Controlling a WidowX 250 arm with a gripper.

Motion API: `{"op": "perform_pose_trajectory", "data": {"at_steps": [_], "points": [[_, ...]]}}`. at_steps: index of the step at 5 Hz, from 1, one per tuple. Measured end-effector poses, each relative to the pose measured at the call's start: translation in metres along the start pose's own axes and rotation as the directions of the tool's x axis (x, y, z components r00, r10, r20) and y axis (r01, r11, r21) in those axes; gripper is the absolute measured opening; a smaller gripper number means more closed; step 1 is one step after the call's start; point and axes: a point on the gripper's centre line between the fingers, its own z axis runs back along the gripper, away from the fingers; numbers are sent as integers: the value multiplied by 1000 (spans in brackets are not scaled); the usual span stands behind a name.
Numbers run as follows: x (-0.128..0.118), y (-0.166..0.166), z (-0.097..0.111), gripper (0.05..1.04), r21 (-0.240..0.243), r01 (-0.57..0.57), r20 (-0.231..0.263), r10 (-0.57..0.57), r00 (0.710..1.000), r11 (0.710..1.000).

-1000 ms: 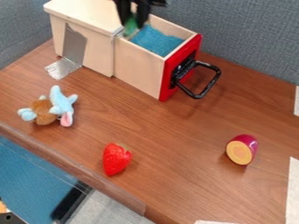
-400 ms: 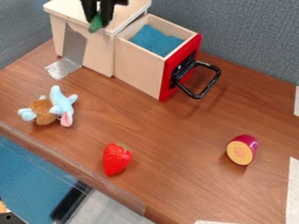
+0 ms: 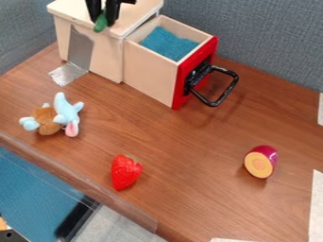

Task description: Move the green object on the top of the box

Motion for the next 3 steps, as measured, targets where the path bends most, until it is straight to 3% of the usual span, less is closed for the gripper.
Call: {"op": "perform_pose_trajectory", "data": {"at_steps": [2,3], "points": [[8,0,18,959,-4,20,16,-20,1000,1000],[6,-4,36,1004,-1,43,37,-43,998,999]]}}
